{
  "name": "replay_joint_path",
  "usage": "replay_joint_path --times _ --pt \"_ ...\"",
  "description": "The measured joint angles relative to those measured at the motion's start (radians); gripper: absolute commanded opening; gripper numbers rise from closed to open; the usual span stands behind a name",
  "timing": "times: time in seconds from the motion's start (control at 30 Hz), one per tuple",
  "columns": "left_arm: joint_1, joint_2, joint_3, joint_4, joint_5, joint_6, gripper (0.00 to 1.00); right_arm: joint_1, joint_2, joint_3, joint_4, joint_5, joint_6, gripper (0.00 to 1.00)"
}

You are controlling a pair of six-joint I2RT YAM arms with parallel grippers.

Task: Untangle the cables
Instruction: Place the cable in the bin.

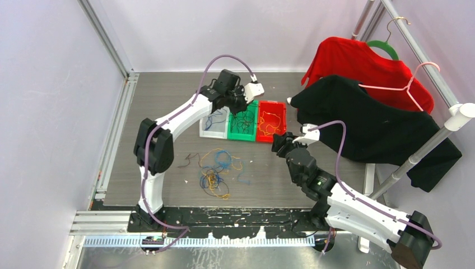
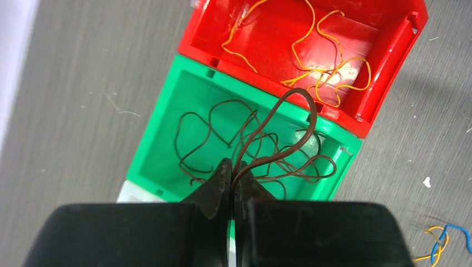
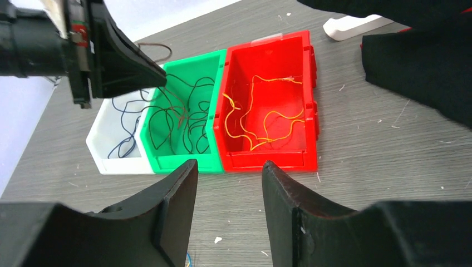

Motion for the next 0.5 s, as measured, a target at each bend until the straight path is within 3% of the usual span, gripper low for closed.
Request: replay_joint_path --times 0.5 --pt "-0.011 0.208 0.08 -0.072 -0.105 -0.014 0.0 -0.029 -0.051 -0.006 -0.001 0.002 0.0 0.49"
